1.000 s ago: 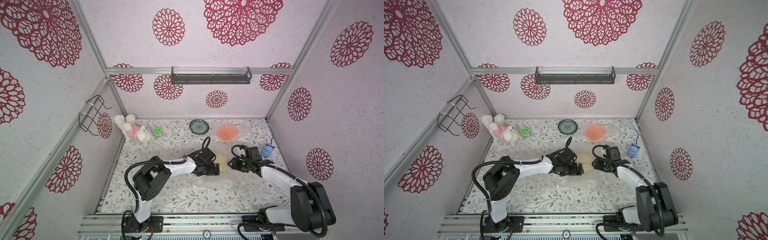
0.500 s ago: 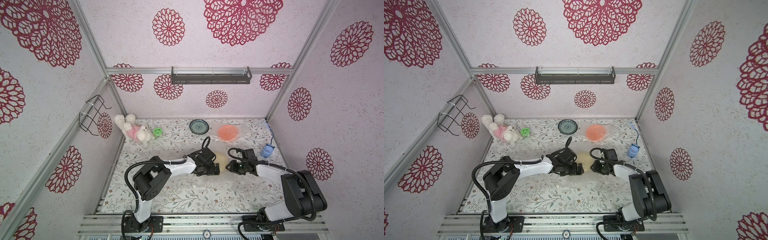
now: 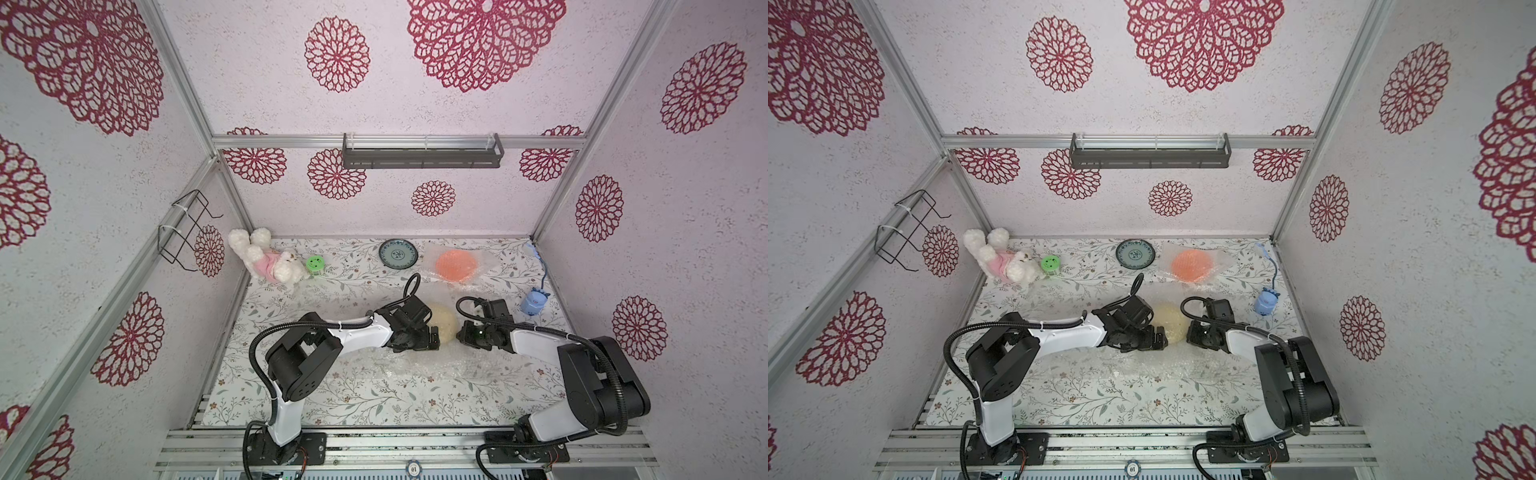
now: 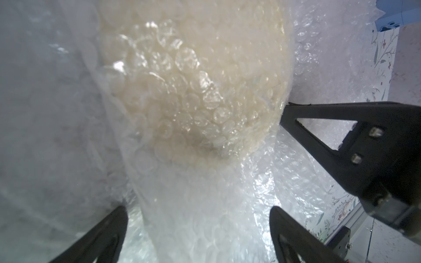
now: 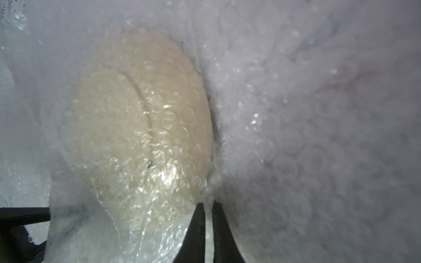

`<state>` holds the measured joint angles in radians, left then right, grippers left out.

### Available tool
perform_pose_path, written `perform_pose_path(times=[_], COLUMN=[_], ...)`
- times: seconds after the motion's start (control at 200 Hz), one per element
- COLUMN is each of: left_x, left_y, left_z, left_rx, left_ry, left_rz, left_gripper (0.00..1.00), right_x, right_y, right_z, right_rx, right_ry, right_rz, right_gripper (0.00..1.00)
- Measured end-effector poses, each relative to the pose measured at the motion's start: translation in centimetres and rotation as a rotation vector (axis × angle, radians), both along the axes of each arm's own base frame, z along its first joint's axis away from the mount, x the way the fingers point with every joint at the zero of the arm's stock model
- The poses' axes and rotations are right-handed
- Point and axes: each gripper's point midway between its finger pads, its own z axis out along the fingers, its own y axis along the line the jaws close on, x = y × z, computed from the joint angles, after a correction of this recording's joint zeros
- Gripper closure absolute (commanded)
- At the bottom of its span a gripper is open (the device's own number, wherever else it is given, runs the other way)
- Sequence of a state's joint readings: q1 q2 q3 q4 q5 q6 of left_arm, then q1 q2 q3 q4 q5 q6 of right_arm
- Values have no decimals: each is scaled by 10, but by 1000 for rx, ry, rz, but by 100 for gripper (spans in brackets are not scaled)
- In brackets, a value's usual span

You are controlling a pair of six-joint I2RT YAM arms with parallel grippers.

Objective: Unpack dinner plates from bubble wrap
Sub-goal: Unwrap the bubble wrap.

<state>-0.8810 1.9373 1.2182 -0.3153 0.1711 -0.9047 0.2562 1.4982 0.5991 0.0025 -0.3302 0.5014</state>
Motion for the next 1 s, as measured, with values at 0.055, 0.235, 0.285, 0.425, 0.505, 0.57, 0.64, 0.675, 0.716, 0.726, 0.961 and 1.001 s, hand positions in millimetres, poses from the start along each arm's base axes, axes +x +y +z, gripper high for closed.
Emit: perform_pose_path(times=[0.055,0.235,0.285,0.425,0.505,0.57,0.64,0.675,0.716,0.726,0.961,1.001], left_x=[-1,-9,-11,-12,-11,-9,-9,-10,-11,-12,-22,-24], left_y=[1,9,12,21,26,25,20,15,10,9,-18,-18], left_z=[0,3,7,31,48,61,70,73,73,74,44,37], left_rx=[-1,9,15,18,20,3,-23,-38,-47,-49,-43,-33], left_ry=[0,14,15,-17,-50,-71,-82,-83,-78,-79,-20,-6], left_rz=[0,-3,-2,6,12,10,0,-9,-21,-23,-84,-87], left_gripper=[1,1,1,1,1,5,10,14,18,19,44,47], right_x=[-3,-5,-5,0,9,16,21,24,26,27,35,34], right_y=[4,19,22,26,20,14,10,8,8,8,23,25], right_z=[2,25,33,58,66,69,69,67,64,63,31,26], right_rx=[29,128,146,171,131,89,57,42,26,20,-64,-79], right_ry=[8,-24,-41,-100,-122,-134,-137,-134,-125,-123,-47,-35], right_rz=[8,51,61,76,49,25,8,4,5,6,56,67], right_gripper=[98,100,100,90,70,59,50,48,47,46,43,43])
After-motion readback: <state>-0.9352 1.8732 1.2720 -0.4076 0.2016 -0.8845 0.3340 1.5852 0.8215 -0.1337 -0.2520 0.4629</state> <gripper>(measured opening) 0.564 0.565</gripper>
